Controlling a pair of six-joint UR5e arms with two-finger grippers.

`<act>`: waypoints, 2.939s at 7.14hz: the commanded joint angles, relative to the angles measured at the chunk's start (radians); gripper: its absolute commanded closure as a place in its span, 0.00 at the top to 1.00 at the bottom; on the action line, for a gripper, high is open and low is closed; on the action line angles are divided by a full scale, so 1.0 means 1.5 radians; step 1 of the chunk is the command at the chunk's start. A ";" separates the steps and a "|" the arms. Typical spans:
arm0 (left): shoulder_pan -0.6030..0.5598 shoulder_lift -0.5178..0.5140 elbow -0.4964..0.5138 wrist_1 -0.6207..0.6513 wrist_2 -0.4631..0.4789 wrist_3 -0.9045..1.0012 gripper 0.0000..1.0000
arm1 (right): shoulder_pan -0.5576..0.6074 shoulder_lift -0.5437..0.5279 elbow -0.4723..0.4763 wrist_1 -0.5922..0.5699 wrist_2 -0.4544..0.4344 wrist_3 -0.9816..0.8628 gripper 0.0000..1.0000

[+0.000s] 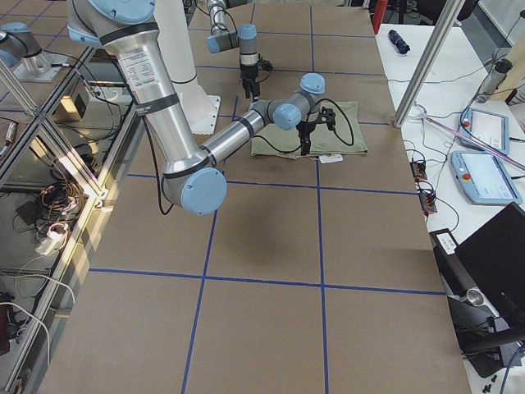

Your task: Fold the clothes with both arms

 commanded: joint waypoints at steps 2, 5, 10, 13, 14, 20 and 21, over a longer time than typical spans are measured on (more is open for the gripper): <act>0.004 -0.009 0.034 0.004 0.043 -0.015 0.95 | -0.005 0.000 -0.006 0.000 -0.007 0.004 1.00; -0.006 -0.026 0.059 0.002 0.045 -0.016 0.90 | -0.005 0.001 -0.011 0.000 -0.012 0.004 1.00; -0.016 -0.039 0.072 0.004 0.041 -0.010 0.23 | -0.005 0.002 -0.011 0.000 -0.013 0.005 1.00; -0.015 -0.034 0.040 0.032 0.041 -0.006 0.00 | -0.020 0.008 -0.004 0.002 -0.012 0.056 1.00; -0.016 -0.031 0.013 0.059 0.037 -0.004 0.00 | -0.044 0.006 -0.001 0.032 -0.012 0.123 1.00; -0.013 -0.036 -0.012 0.065 0.034 0.012 0.00 | -0.264 -0.102 0.096 0.177 -0.184 0.657 1.00; -0.013 -0.038 -0.012 0.063 0.033 0.012 0.00 | -0.291 -0.106 0.095 0.175 -0.217 0.679 1.00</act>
